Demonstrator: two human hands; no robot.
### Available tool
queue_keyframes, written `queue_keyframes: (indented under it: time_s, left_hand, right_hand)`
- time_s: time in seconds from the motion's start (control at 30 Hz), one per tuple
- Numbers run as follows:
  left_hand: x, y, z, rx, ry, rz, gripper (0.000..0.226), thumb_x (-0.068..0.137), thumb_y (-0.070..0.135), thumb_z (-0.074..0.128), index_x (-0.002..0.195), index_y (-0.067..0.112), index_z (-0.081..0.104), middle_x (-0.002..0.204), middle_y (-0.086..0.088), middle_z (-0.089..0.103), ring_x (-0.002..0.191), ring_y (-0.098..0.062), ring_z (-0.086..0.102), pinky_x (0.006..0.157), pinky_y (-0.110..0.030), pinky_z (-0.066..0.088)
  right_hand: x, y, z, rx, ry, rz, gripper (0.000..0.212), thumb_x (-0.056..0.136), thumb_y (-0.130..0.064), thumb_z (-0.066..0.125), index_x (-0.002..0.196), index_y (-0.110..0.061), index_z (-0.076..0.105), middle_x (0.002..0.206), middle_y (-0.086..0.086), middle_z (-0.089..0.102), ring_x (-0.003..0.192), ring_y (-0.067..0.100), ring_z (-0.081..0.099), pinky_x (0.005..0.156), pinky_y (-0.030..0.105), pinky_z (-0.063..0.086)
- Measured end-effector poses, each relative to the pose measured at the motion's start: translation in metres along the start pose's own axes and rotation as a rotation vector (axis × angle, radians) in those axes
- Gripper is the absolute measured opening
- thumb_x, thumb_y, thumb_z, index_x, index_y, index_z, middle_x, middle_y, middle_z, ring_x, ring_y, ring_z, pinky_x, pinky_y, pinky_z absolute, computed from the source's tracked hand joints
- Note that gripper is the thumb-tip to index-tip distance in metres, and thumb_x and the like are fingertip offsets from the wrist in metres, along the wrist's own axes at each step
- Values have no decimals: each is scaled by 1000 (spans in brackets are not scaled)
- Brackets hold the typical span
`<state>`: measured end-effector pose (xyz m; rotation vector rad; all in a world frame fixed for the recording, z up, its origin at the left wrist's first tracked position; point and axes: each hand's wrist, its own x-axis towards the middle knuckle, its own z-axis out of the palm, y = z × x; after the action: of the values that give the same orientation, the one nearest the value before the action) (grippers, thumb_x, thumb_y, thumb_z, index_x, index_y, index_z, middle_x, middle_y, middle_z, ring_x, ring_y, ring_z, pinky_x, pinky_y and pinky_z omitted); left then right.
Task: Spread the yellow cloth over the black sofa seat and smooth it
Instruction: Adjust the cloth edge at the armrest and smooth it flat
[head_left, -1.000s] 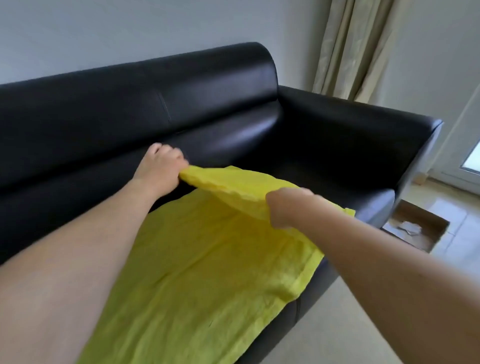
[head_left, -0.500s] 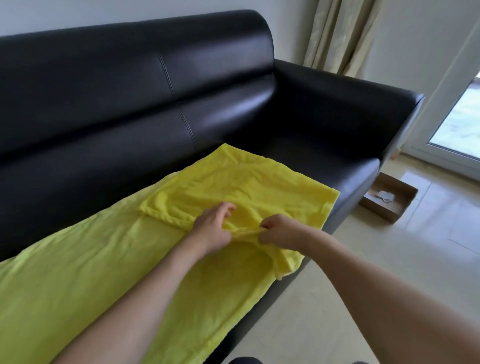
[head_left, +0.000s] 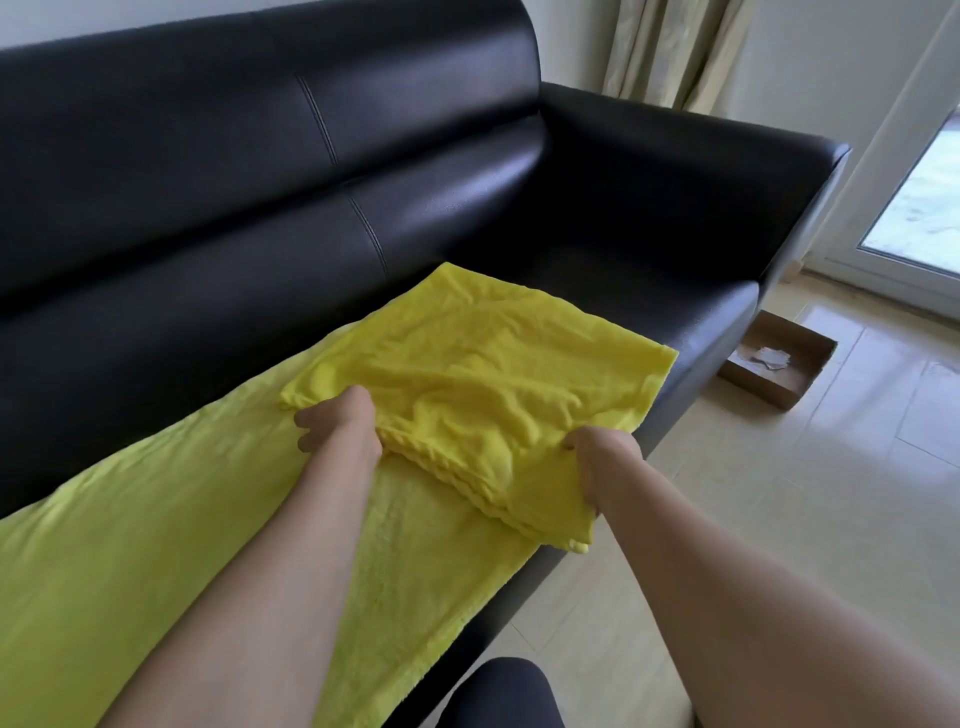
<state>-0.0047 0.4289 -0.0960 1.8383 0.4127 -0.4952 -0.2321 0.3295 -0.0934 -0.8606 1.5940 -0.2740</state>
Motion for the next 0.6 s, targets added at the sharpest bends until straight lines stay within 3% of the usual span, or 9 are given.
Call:
queue_keyframes:
  time_s: [0.07, 0.13, 0.17, 0.23, 0.3, 0.37, 0.47, 0.53, 0.6]
  left_hand:
    - [6, 13, 3, -139, -121, -88, 42, 80, 15, 62, 121, 13, 50, 112, -6, 59, 88, -27, 61, 63, -35, 49]
    - [-3, 14, 7, -5, -251, -36, 9, 86, 17, 58, 94, 13, 59, 79, -3, 61, 62, -19, 56, 51, -28, 40]
    - [-6, 14, 9, 43, -288, -30, 4, 88, 16, 55, 88, 14, 58, 73, -2, 59, 57, -18, 53, 49, -27, 37]
    - [-7, 17, 11, 47, -326, -2, 13, 88, 11, 51, 97, 12, 61, 83, -5, 63, 64, -21, 57, 53, -28, 47]
    - [2, 19, 11, -82, -343, -18, 28, 88, 11, 49, 114, 10, 61, 102, -10, 65, 81, -28, 63, 72, -37, 57]
    - [5, 22, 8, -152, -361, -55, 34, 90, 17, 51, 123, 13, 58, 111, -12, 64, 94, -32, 63, 88, -46, 54]
    - [8, 25, 2, -164, -410, -129, 42, 94, 30, 55, 133, 14, 52, 125, -11, 57, 115, -32, 57, 103, -46, 45]
    - [16, 32, 4, -190, -400, -170, 48, 94, 34, 56, 136, 14, 50, 133, -7, 54, 120, -29, 55, 106, -41, 42]
    - [12, 43, 2, -191, -373, -80, 45, 97, 30, 49, 139, 13, 46, 139, -9, 51, 123, -29, 51, 105, -39, 40]
  right_hand:
    - [-6, 0, -2, -49, -10, -43, 23, 89, -19, 61, 101, -4, 46, 84, 13, 48, 105, 38, 55, 94, 48, 46]
    - [-14, 9, -3, -59, -118, 41, 46, 90, -26, 63, 126, -4, 46, 111, 16, 59, 106, 37, 58, 89, 43, 49]
    - [-18, 14, -4, -88, -160, 102, 50, 89, -28, 65, 129, -5, 45, 118, 17, 60, 102, 36, 61, 79, 41, 52]
    - [-20, 25, -8, -115, -180, 188, 47, 84, -25, 71, 122, -4, 51, 106, 17, 65, 83, 34, 67, 62, 39, 53]
    - [-21, 30, -13, -99, -191, 229, 50, 79, -24, 76, 118, -7, 53, 98, 16, 67, 76, 32, 69, 58, 37, 52]
    - [-22, 29, -18, -86, -204, 237, 54, 77, -26, 77, 120, -9, 49, 100, 16, 66, 76, 32, 69, 59, 40, 51]
    - [-34, 26, -22, -16, -247, 262, 45, 87, -27, 68, 121, -7, 46, 98, 19, 67, 74, 33, 71, 69, 48, 53]
    - [-44, 21, -21, 93, -299, 251, 30, 93, -23, 58, 117, -7, 48, 90, 15, 68, 57, 30, 70, 62, 47, 54]
    - [-50, 5, -19, 263, -300, 242, 10, 96, -15, 49, 101, -7, 53, 73, 10, 60, 37, 23, 60, 53, 47, 57]
